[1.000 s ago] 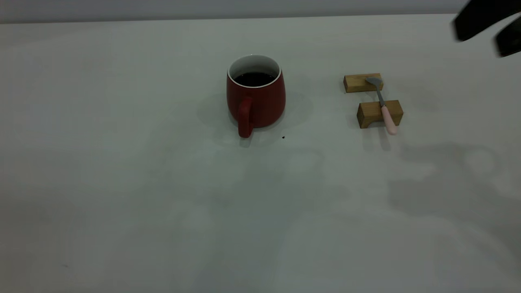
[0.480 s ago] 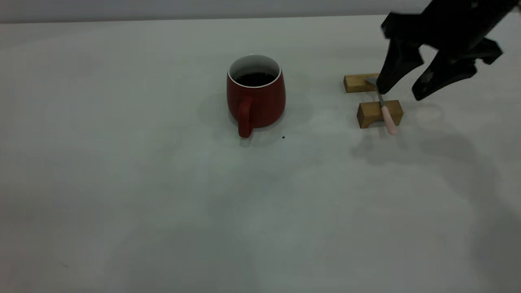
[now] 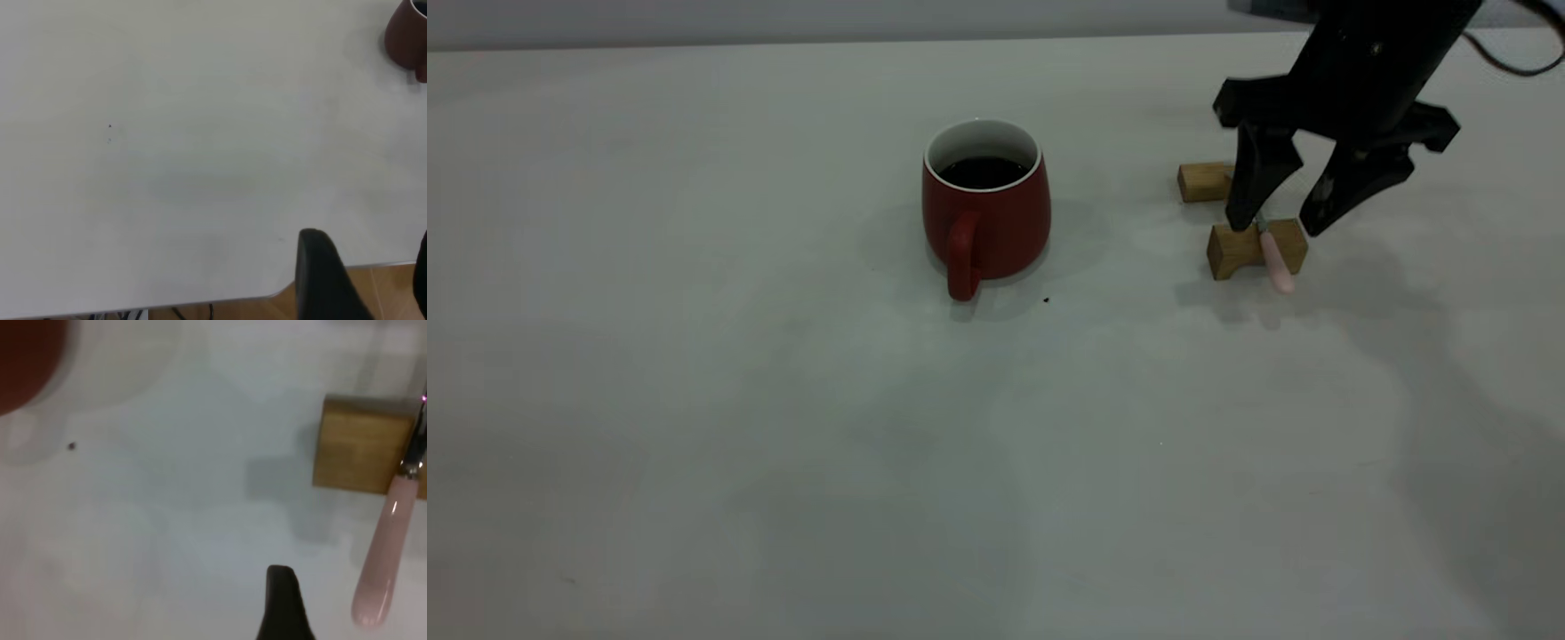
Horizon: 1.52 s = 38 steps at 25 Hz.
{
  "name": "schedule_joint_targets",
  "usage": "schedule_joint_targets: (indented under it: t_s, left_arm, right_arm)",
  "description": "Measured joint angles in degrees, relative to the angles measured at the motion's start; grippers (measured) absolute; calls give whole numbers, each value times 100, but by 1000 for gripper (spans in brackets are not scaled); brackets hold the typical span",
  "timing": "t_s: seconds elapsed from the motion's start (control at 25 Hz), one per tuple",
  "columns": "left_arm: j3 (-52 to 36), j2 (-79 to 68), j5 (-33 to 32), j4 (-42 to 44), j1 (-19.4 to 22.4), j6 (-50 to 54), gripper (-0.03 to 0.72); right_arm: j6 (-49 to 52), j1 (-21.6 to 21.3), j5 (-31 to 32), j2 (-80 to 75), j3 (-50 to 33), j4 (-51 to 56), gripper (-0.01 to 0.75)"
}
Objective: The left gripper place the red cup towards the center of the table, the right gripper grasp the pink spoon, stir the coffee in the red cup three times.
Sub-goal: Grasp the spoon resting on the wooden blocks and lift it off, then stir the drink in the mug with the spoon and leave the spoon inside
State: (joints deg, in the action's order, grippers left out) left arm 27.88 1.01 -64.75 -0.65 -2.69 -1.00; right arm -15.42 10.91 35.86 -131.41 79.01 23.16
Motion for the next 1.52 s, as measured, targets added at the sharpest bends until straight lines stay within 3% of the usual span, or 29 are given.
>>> schedule_joint_targets:
  t_s: [0.68,0.8,0.88,1.0,1.04,1.24,1.36,1.52]
  left_arm:
    - [0,0,-4,-5,0,0,407]
    - [0,0,-4,-5,0,0,407]
    - [0,0,-4,-5,0,0,407]
    - [0,0,-4,-10,0,0,407]
    - [0,0,-4,-10,0,0,407]
    - [0,0,-4,-10,0,0,407]
    - [0,0,-4,-10,0,0,407]
    - [0,0,-4,-10,0,0,407]
  right_arm:
    - [33,0,-123,-890,224,-98,567]
    - [33,0,-126,-891,224,-98,475]
    - [33,0,-133,-891,228,-98,368]
    - [33,0,-133,-891,228,-98,148]
    - [33,0,-133,-876,228,-98,114]
    - [10,0,19,-435,228,-247,119]
    - [10,0,444,-2,228,-54,119]
    - [10,0,1518,314,228,1514,119]
